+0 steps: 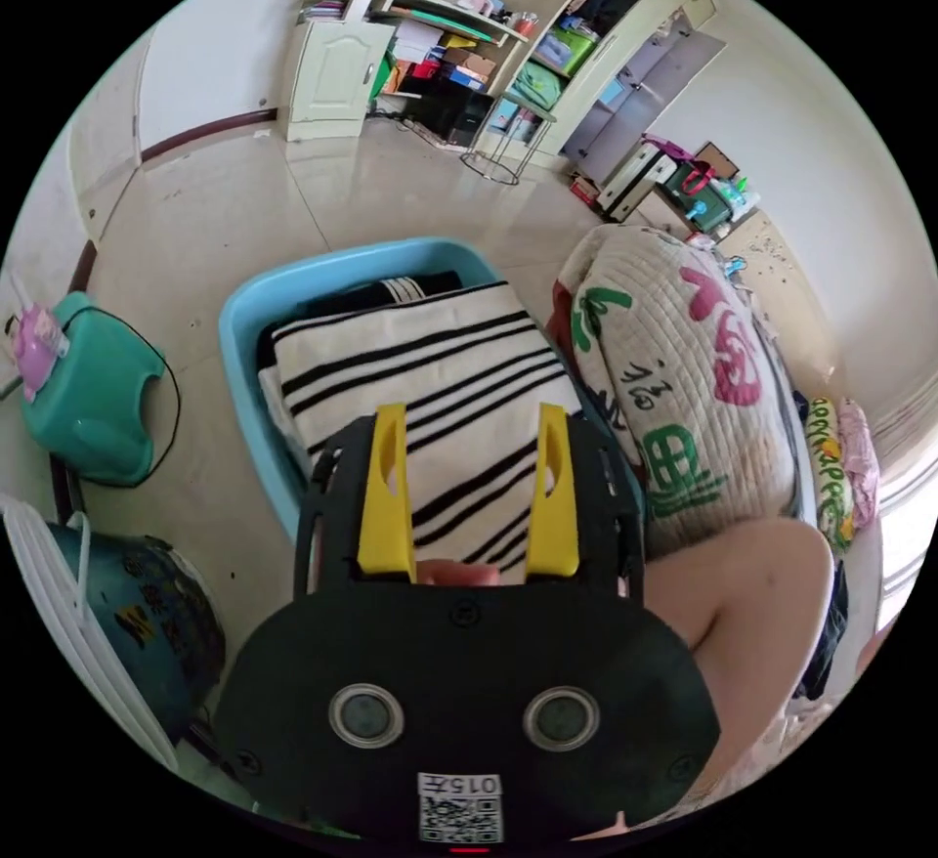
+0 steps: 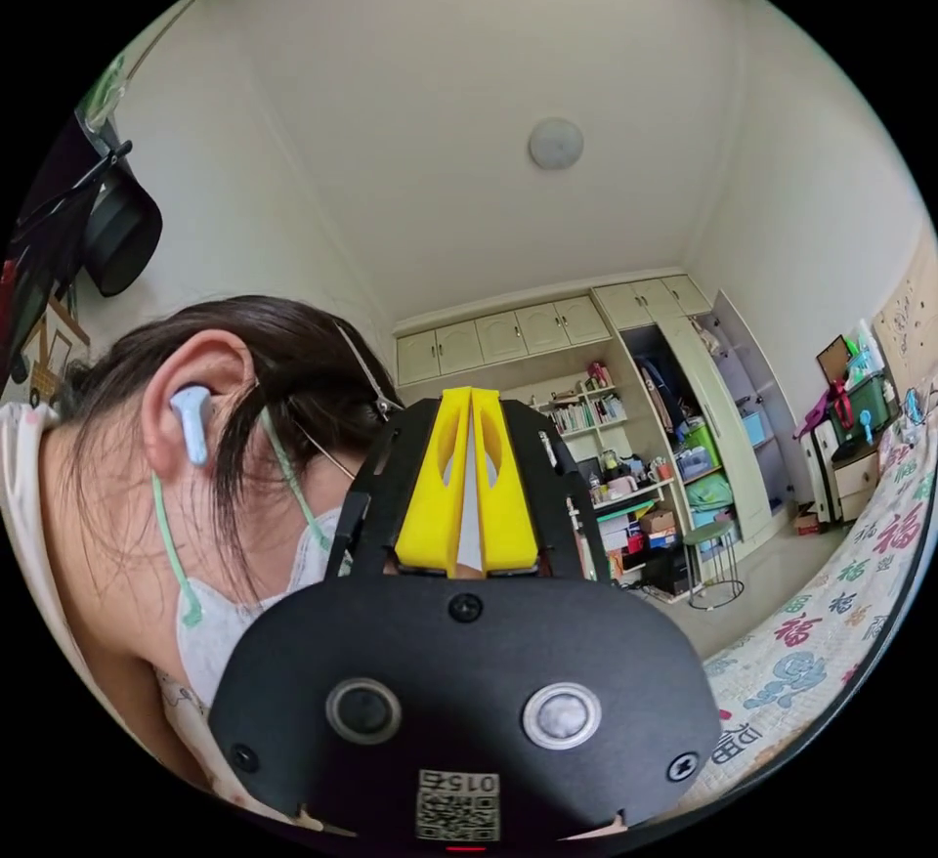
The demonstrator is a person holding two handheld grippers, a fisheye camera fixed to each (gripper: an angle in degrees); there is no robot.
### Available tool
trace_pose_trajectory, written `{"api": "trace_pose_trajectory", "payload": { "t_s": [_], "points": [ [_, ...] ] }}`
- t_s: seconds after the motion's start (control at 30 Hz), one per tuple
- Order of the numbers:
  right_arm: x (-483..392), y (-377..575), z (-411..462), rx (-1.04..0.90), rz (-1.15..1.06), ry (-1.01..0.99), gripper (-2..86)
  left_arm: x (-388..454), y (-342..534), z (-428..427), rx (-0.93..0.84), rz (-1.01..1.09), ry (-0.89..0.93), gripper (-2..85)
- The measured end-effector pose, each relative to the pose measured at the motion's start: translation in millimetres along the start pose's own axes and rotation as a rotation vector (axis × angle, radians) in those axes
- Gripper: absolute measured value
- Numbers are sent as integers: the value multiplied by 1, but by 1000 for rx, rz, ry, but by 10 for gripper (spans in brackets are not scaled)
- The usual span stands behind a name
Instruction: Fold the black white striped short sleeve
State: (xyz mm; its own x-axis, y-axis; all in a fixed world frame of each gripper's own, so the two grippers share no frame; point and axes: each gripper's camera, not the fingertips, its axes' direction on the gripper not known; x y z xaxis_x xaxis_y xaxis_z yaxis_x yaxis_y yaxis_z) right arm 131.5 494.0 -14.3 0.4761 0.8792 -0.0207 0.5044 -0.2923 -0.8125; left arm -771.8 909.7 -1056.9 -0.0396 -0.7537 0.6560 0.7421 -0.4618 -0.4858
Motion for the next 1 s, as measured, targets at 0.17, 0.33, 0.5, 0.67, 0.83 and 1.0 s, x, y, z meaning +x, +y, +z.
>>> {"api": "trace_pose_trajectory", "payload": {
  "t_s": [0.17,0.33,0.5,0.67,0.83,1.0],
  "points": [
    [64,-24,-70,32,-62,39,-5,52,-53,40,21,32,-39,185],
    [143,-61,-95,-42,48,-154,-5,72,-101,87,-33,-72,-29,168],
    [171,-57,-134,-93,-19,-78,-5,75,-115,116,-76,-124,-77,165],
    [209,-42,-178,-73,-31,-45,-5,100,-104,121,-80,-26,-273,122],
    [243,-34,-214,-121,24,-73,-5,76,-77,92,7,-94,-110,31],
    [252,-41,-261,-111,19,-58,-4,48,-29,44,136,-207,55,14]
  ]
}}
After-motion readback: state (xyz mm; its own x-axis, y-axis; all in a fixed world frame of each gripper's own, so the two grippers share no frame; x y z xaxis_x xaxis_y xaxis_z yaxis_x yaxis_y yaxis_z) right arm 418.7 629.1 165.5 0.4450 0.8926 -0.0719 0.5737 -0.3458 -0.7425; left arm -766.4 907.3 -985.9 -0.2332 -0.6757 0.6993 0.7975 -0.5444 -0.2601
